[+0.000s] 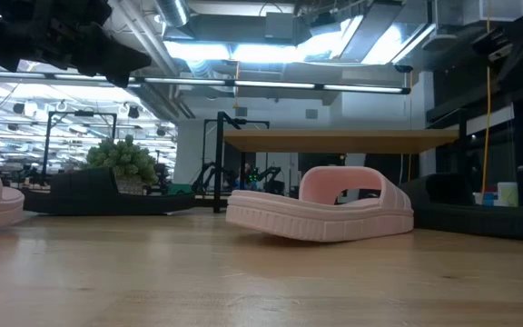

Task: Pick and place slides into the shelf
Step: Put the right black slide on the shelf

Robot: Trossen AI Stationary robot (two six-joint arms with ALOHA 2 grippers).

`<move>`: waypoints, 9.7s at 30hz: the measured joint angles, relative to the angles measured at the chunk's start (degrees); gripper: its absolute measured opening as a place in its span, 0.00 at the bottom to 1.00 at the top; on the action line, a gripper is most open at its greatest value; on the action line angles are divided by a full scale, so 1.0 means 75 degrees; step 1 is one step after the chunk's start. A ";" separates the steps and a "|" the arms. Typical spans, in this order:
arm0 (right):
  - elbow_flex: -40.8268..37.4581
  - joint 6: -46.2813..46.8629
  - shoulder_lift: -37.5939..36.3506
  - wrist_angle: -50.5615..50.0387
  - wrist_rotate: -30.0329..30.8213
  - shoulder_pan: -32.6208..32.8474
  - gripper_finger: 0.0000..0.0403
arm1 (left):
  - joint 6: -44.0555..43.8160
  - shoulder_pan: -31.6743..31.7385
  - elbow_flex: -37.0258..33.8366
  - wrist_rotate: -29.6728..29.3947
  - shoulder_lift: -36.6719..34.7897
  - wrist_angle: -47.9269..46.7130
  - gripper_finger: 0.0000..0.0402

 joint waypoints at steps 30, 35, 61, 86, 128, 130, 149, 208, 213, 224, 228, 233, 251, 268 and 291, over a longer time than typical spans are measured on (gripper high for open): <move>0.0000 0.0368 0.0003 -0.0361 -0.0225 0.0003 0.00 | -0.0004 -0.0025 -0.0003 0.0903 0.0000 -0.0006 0.00; 0.0000 0.0378 0.0003 -0.0361 -0.0222 0.0003 0.00 | -0.0107 -0.0338 -0.0003 0.1053 0.0000 -0.0007 0.00; 0.0000 0.0349 0.0006 -0.0362 -0.0216 0.0003 0.00 | -0.0391 -0.1880 -0.0012 0.0105 0.0729 0.0077 0.00; 0.0000 0.0373 0.0006 -0.0181 -0.0211 0.0000 0.03 | -0.0396 -0.2687 -0.0012 -0.0662 0.0970 0.0464 0.00; 0.0000 -0.1263 0.0029 -0.0378 -0.0187 -0.1075 0.39 | -0.0550 -0.2687 -0.0003 -0.0694 0.1008 0.0624 0.00; 0.0000 -0.1276 0.0107 -0.0485 -0.0190 -0.1214 0.40 | -0.0547 -0.2687 -0.0003 -0.0694 0.1008 0.0625 0.00; -0.0002 -0.1639 0.1437 -0.0413 -0.0006 -0.1495 0.40 | -0.0544 -0.2687 -0.0003 -0.0694 0.1008 0.0476 0.00; -0.0003 -0.1430 0.3063 -0.0285 0.0950 -0.2338 0.02 | -0.0524 -0.2684 -0.0003 -0.0694 0.1008 0.0452 0.00; 0.0000 -0.1420 0.3063 -0.0291 0.0933 -0.2337 0.01 | -0.0524 -0.2681 -0.0003 -0.0694 0.1008 0.0452 0.00; 0.1123 -0.0818 0.3063 -0.2022 0.0864 -0.2231 0.00 | -0.0527 -0.2678 -0.0003 -0.0915 0.1007 0.0453 0.00; 0.1543 -0.0850 0.3063 -0.2043 0.0693 -0.2058 0.00 | -0.0528 -0.2681 -0.0003 -0.0915 0.1007 0.0455 0.00; 0.2014 -0.0833 0.3063 -0.2066 0.0702 -0.1778 0.00 | -0.0530 -0.2681 -0.0003 -0.0915 0.1006 0.0455 0.00; 0.3223 -0.2120 0.3063 -0.1125 0.3162 -0.2177 0.00 | -0.0532 -0.2684 -0.0003 -0.0916 0.1005 0.0457 0.00; 0.3494 -0.5657 0.3417 0.2155 0.2719 -0.5017 0.00 | -0.0366 -0.2684 -0.0003 -0.0921 0.1003 0.0476 0.00; 0.8206 -0.6060 0.7070 -0.0404 0.2170 -0.7176 0.00 | -0.0343 -0.2684 -0.0003 -0.0921 0.1003 0.0510 0.00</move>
